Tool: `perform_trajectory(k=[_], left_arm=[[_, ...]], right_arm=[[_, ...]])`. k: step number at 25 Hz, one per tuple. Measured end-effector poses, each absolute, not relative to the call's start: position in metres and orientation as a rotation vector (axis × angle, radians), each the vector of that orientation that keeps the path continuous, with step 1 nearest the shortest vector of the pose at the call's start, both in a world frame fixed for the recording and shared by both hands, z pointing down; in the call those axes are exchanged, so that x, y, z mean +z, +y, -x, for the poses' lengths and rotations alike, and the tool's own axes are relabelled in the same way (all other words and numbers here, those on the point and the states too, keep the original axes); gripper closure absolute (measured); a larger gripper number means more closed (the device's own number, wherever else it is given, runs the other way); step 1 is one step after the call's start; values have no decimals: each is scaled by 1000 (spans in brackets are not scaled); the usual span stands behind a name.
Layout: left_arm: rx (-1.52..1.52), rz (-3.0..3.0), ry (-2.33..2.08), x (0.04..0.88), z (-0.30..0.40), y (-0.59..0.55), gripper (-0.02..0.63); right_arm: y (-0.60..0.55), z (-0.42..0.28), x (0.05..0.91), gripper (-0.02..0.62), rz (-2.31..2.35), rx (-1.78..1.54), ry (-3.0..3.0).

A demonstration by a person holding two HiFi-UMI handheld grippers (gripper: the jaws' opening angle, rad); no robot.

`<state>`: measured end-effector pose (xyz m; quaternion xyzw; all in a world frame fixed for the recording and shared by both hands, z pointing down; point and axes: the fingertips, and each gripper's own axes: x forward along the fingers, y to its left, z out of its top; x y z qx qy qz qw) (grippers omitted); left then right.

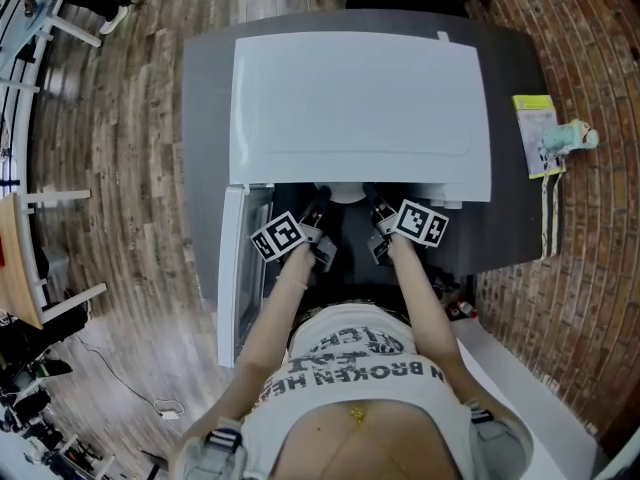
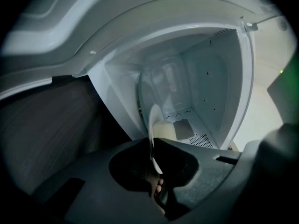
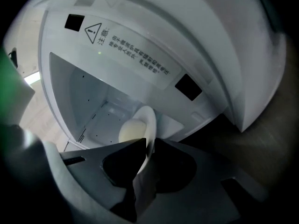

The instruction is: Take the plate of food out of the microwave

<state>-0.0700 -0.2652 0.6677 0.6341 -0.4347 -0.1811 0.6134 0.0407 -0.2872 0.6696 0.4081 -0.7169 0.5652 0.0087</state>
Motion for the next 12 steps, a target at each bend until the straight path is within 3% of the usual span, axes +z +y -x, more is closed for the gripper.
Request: perform_trajectory(k=[12], left_arm=[[-405, -1511, -1019, 659, 71, -261, 574]], right_arm=[[-283, -39, 662, 543, -1256, 1772, -2269]])
